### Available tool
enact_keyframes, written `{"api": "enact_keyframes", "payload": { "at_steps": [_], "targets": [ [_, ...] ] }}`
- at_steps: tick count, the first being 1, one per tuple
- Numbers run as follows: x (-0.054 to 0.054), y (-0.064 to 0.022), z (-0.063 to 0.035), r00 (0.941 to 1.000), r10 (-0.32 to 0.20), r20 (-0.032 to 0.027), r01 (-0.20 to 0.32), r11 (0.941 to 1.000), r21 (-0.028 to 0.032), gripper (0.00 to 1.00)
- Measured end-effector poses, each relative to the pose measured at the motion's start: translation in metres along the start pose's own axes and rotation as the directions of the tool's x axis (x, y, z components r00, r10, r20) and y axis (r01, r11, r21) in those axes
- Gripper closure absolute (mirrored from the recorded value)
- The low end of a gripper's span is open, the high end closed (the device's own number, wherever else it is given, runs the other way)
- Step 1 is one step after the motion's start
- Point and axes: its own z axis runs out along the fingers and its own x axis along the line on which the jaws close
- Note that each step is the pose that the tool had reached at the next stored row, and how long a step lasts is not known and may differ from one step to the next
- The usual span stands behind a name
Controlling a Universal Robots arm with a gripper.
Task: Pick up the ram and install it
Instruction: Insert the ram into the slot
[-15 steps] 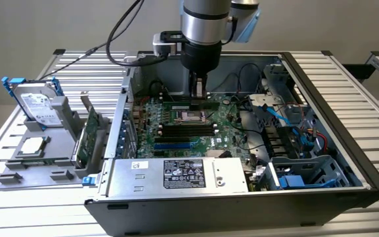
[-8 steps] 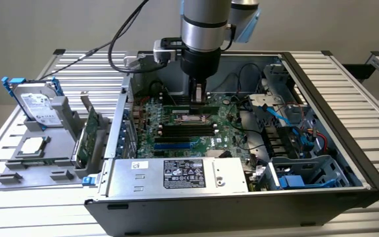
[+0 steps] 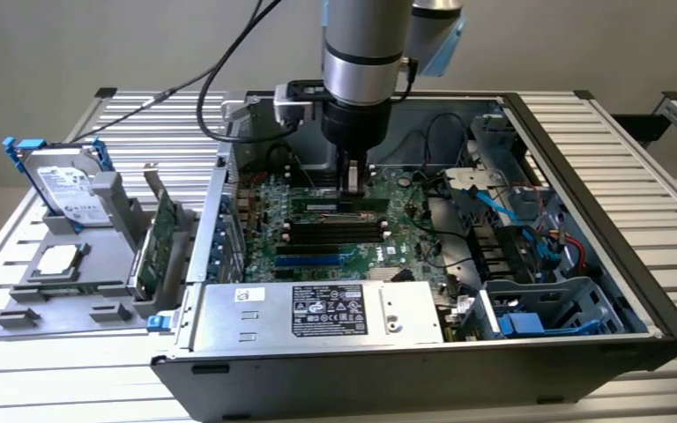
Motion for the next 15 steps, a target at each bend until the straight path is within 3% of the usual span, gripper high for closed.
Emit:
{"api": "enact_keyframes", "payload": {
  "at_steps": [15],
  "targets": [
    [0.0, 0.0024, 0.0272, 0.9999, 0.001, -0.0165, -0.001, 1.0, 0.0011, 0.86]
  ]
}}
